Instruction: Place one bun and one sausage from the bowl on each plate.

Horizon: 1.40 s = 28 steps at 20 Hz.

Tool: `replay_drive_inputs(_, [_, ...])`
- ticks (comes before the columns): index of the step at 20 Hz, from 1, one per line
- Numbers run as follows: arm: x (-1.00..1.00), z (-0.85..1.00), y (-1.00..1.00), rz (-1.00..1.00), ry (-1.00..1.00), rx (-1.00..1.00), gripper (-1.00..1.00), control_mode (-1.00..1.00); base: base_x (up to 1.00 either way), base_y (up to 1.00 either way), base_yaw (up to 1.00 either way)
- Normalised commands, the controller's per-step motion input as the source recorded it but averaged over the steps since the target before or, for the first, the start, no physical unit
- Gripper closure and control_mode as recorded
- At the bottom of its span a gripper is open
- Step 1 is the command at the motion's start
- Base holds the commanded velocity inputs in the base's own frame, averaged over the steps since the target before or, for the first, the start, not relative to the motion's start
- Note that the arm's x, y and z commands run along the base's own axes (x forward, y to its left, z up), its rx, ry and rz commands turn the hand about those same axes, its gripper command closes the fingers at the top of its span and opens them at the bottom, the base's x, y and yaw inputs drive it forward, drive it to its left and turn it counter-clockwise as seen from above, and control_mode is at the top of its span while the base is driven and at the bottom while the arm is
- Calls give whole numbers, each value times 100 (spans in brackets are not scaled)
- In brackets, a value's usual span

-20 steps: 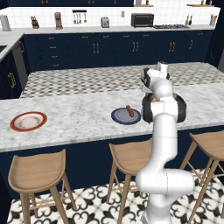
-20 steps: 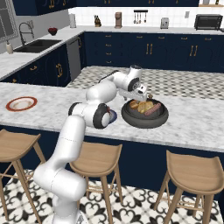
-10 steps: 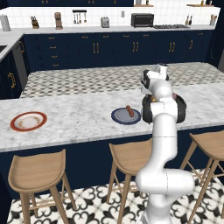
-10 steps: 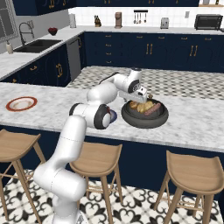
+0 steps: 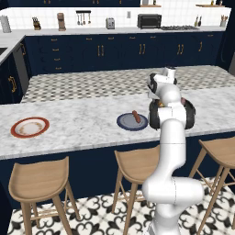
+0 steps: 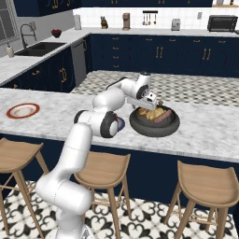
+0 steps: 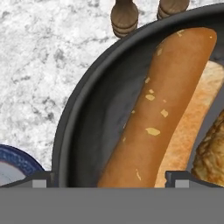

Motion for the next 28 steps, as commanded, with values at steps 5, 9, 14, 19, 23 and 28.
replay_drive_inputs(5, [1,0,0,-1,0,0,100,-100,0,0,0])
replay_drive_inputs(9, [0,0,0,0,0,0,100,-100,0,0,0])
replay_drive_inputs(14, [-4,0,0,0,0,0,100,-100,0,0,0])
replay_drive_inputs(19, [-45,54,-10,0,-5,4,100,-100,0,0,0])
replay_drive_inputs(23, [-57,72,13,0,-2,1,100,-100,0,0,0])
replay_drive_inputs(28, [-100,-1,77,16,-17,-5,100,-100,0,0,0])
